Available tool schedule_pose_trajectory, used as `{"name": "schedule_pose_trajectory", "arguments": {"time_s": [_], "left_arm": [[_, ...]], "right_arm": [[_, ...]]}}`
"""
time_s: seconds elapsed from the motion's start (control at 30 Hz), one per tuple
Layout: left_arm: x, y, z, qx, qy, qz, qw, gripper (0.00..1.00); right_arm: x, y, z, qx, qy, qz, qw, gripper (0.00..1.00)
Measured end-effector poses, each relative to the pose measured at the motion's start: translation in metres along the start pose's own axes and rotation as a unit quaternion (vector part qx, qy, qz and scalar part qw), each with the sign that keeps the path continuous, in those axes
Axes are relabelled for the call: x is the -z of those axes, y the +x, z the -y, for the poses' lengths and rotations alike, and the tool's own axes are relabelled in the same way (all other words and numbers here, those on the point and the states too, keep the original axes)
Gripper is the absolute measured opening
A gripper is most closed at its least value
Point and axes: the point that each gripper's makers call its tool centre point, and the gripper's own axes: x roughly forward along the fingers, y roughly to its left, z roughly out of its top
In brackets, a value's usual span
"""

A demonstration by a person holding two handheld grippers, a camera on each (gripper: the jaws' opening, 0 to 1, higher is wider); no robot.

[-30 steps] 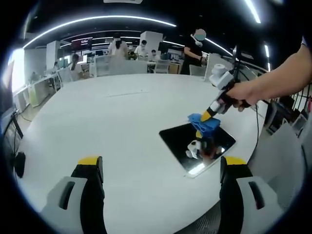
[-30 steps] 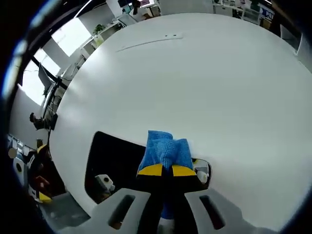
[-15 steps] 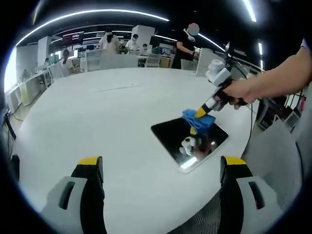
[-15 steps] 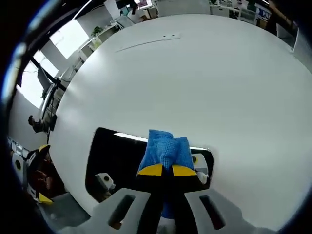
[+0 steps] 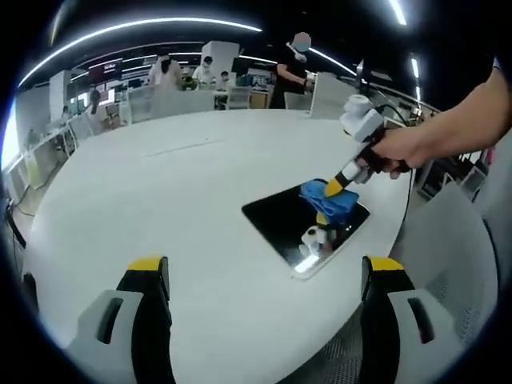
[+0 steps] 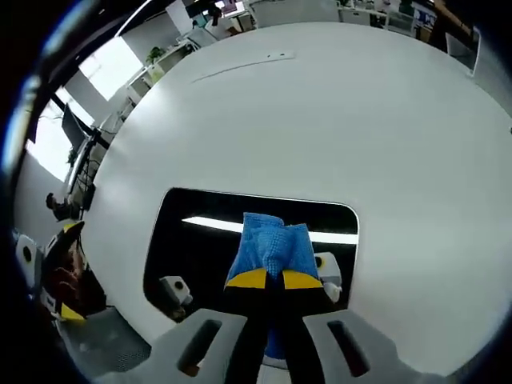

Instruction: Wipe the mirror surface with the cleaning cloth until all visible marks leave the cleaned area.

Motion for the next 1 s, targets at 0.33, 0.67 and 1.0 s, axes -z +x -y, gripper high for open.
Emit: {"name": "schedule_pose_trajectory", "arguments": {"time_s": [0.33,0.67,1.0], "left_arm": [[-0.004,0.003,0.001,0.006,0.008,0.003,0.9999,0.99],[0.003,0.004,0.012,0.019,0.015,-0.002,0.9997,0.99],[0.005,0.002,0.012,0.015,0.007,-0.003,0.9999,0.99]], "right_arm": [[0.013,-0.005,-0.004,-0.001,0.009,0.0,1.0,0.0],[0.03,-0.01,-0.01,-0.004,0.005,0.001,1.0,0.0],[0.045,-0.015,-0.014,-0.01,0.006,0.007,0.9999,0.0]]}}
